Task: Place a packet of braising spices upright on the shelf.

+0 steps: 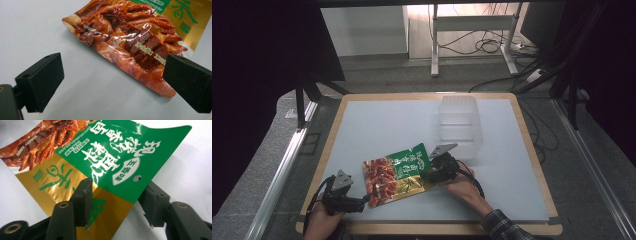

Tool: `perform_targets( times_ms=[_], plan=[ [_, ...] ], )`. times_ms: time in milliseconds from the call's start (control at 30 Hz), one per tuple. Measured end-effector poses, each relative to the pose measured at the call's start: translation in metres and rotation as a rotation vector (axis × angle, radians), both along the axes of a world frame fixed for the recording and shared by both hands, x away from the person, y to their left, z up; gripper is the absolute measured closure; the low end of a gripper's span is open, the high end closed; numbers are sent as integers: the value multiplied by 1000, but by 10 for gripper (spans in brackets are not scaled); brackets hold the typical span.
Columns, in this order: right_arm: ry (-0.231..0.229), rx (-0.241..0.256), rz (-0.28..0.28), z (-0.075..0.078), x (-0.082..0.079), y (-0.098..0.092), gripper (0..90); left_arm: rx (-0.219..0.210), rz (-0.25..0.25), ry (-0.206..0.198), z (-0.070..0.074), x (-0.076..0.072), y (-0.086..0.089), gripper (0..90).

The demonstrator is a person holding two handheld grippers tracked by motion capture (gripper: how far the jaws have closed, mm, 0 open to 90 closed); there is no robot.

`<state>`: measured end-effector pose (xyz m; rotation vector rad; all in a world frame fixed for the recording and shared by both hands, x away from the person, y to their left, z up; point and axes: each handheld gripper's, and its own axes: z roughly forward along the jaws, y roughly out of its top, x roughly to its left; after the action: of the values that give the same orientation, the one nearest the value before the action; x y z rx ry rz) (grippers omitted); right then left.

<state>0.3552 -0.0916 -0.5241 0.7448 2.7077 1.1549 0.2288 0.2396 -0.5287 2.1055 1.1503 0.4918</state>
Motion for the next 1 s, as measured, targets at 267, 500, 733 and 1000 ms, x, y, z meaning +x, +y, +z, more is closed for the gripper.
perform_targets(
  times_ms=[267, 500, 733, 1000],
  plan=[
    [6, -23, 12, -2, 6, 9, 523, -8, 3, 2, 0, 0, 1, 34],
    [5, -51, 7, -1, 10, 17, 548, -8, 3, 2, 0, 0, 1, 34],
    [39, -50, 14, 4, 21, 20, 688, -14, 4, 1, 0, 0, 2, 34],
    [-7, -108, 77, 12, 18, 29, 889, -16, 5, 1, 0, 0, 2, 34]
  ],
)
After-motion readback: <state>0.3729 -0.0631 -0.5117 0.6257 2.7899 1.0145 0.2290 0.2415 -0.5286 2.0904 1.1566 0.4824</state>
